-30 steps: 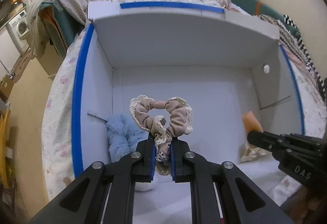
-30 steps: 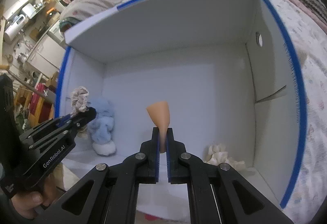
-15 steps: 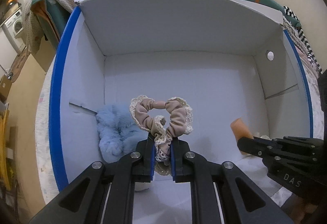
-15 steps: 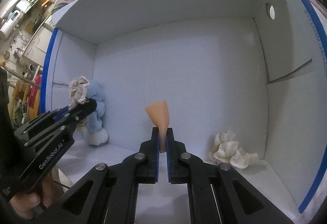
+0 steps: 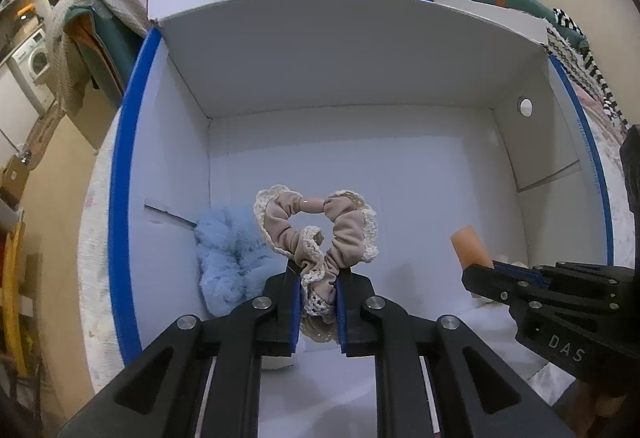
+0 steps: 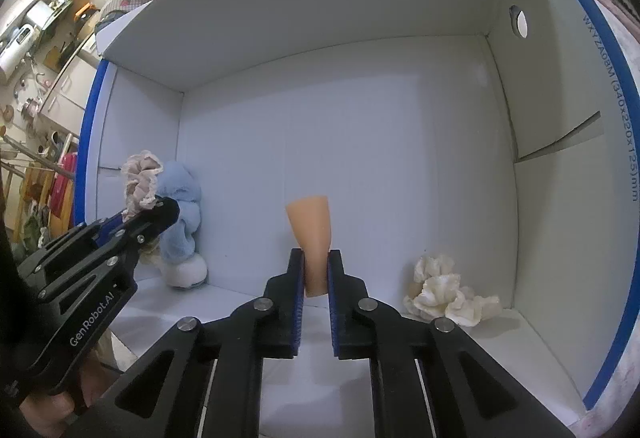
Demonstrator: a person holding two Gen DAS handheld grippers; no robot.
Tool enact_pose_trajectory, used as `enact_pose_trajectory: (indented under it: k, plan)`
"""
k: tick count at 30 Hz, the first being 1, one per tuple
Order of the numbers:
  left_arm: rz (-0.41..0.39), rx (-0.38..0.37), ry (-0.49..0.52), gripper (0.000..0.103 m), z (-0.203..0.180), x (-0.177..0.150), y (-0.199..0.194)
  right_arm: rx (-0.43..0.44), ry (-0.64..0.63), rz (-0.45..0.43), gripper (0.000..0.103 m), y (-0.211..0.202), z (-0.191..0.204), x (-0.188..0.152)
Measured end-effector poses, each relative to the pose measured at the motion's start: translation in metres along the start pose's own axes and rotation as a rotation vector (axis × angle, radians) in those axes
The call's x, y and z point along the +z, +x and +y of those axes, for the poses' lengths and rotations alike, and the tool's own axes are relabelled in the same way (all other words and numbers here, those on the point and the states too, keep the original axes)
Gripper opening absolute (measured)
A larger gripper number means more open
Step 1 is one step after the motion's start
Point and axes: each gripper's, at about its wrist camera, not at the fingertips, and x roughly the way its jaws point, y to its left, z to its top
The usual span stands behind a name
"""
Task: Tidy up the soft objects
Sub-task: 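Lift both held items and carry them down into the box, then open both tools to release the lace scrunchie and orange item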
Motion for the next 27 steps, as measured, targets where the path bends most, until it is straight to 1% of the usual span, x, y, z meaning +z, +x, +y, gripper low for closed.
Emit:
enact_pose_trajectory:
  k: [1,2,4,5,7,8,9,10,11,13,14,16,20,27]
  plan:
    - [-0.003,0.003,0.003,0.013,0.0,0.0,-0.001,-0.001,0.002,-0.002,0.013,0.001,0.001,0.001]
    - [-0.005,0.002,0.004,0.014,-0.001,-0.001,-0.001,-0.003,0.004,-0.007,0.017,0.001,0.001,0.001]
    - [-0.005,0.001,0.004,0.021,-0.001,-0.002,-0.003,-0.003,0.011,-0.018,0.021,-0.001,0.0,0.002]
    - [-0.006,0.002,0.003,0.022,-0.001,-0.002,-0.004,0.001,0.019,-0.023,0.023,-0.002,-0.001,0.003]
    - [-0.015,0.004,-0.004,0.031,0.0,-0.002,-0.006,0.01,0.029,-0.036,0.026,-0.005,-0.003,0.004]
    - [-0.02,0.006,-0.005,0.033,0.001,-0.001,-0.008,0.009,0.033,-0.043,0.039,-0.006,-0.003,0.004]
    - [-0.029,0.017,-0.003,0.037,0.001,-0.001,-0.01,0.006,0.037,-0.052,0.067,-0.008,-0.004,0.005]
    - [-0.04,0.031,0.006,0.041,0.0,-0.001,-0.012,-0.001,0.044,-0.069,0.079,-0.01,-0.005,0.006]
    - [-0.049,0.041,0.015,0.044,-0.001,-0.001,-0.013,-0.003,0.051,-0.092,0.083,-0.014,-0.006,0.006]
    - [-0.061,0.055,0.022,0.056,0.0,-0.001,-0.016,-0.001,0.056,-0.11,0.084,-0.019,-0.006,0.007]
    - [-0.066,0.06,0.021,0.057,0.001,-0.001,-0.018,-0.001,0.059,-0.112,0.084,-0.02,-0.007,0.008]
    - [-0.077,0.062,0.016,0.057,0.004,0.0,-0.02,0.0,0.074,-0.113,0.084,-0.021,-0.009,0.008]
    - [-0.075,0.054,0.002,0.057,0.007,0.001,-0.022,0.006,0.088,-0.102,0.084,-0.02,-0.013,0.007]
    - [-0.084,0.06,-0.021,0.057,0.013,0.0,-0.031,0.003,0.094,-0.121,0.084,-0.024,-0.013,0.004]
